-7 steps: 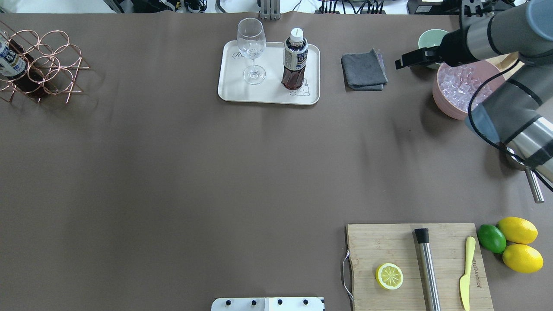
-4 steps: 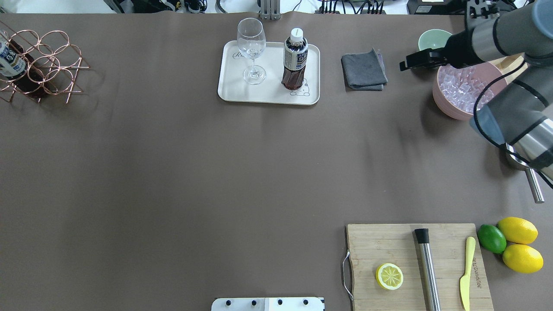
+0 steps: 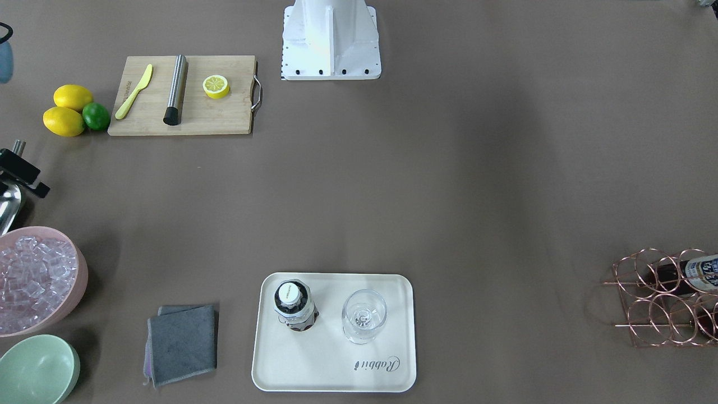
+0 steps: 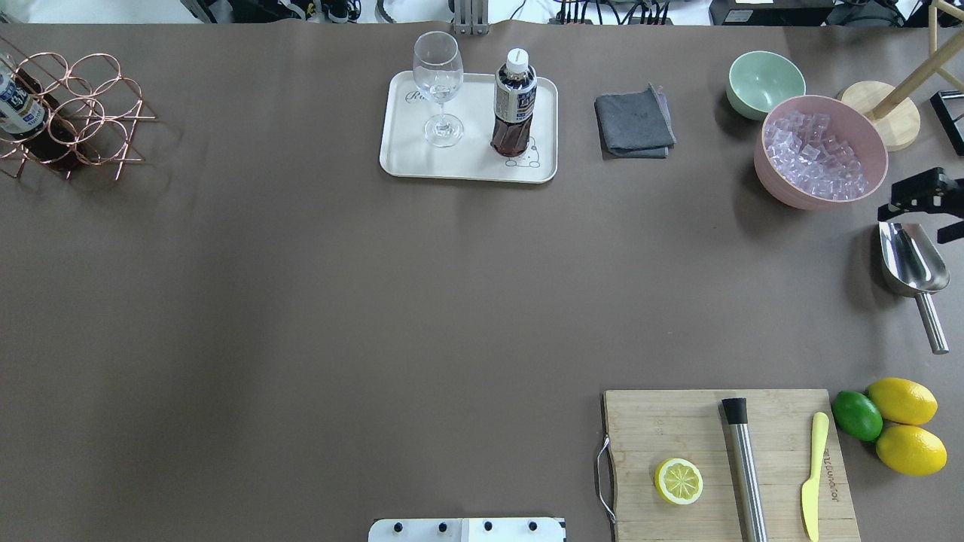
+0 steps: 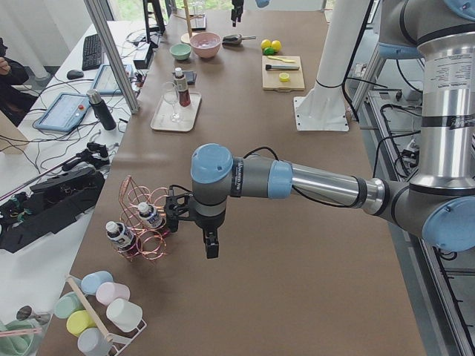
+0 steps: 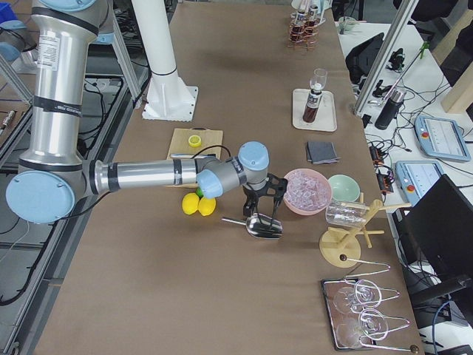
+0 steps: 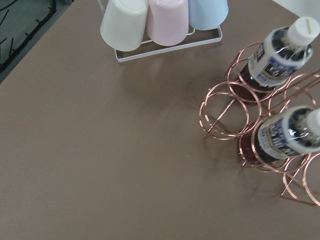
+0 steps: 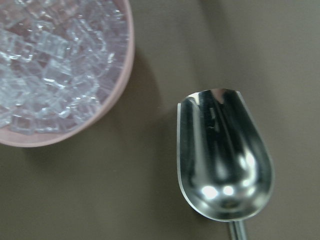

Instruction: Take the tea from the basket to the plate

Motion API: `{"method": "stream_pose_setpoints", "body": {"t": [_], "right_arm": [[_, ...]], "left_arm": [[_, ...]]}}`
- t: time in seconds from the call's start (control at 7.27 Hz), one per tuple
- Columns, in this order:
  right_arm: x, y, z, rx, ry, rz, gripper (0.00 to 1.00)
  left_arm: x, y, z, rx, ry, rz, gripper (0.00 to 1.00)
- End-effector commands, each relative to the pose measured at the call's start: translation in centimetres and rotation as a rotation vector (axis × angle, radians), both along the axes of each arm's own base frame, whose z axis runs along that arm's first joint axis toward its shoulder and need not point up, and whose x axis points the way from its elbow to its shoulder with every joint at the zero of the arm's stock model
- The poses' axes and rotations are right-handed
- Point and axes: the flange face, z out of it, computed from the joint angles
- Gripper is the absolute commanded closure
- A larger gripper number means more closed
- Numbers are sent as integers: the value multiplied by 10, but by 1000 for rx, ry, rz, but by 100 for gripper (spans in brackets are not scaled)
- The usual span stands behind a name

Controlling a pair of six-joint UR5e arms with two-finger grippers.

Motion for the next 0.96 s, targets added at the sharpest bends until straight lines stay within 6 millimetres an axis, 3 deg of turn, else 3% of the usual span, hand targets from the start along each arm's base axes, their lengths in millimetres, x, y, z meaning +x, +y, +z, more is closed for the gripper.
{"method": "stream_pose_setpoints", "body": {"t": [0.0,0.14,0.28,0.41,0.55,0.69,0.83], "right_arm": [[71,49,88,76,66,-99,0],[86,56,111,77,82,-115,0],[91,57,114,77,102,-131,0],[97,59,120,141,132,-188,0],[107,61,126,208,155,-261,0],[119,59,123,211,156,-309,0],[113,16,94,169,144,-324,0]], "left_arm": [[30,-18,16,10,15,111,3],[42,-16,26,-21,20,131,3],[54,-16,36,-49,51,147,3],[66,-14,18,-22,126,164,3],[67,7,51,-79,145,164,3],[67,4,53,-70,144,167,3],[65,8,60,-72,146,162,3]]}}
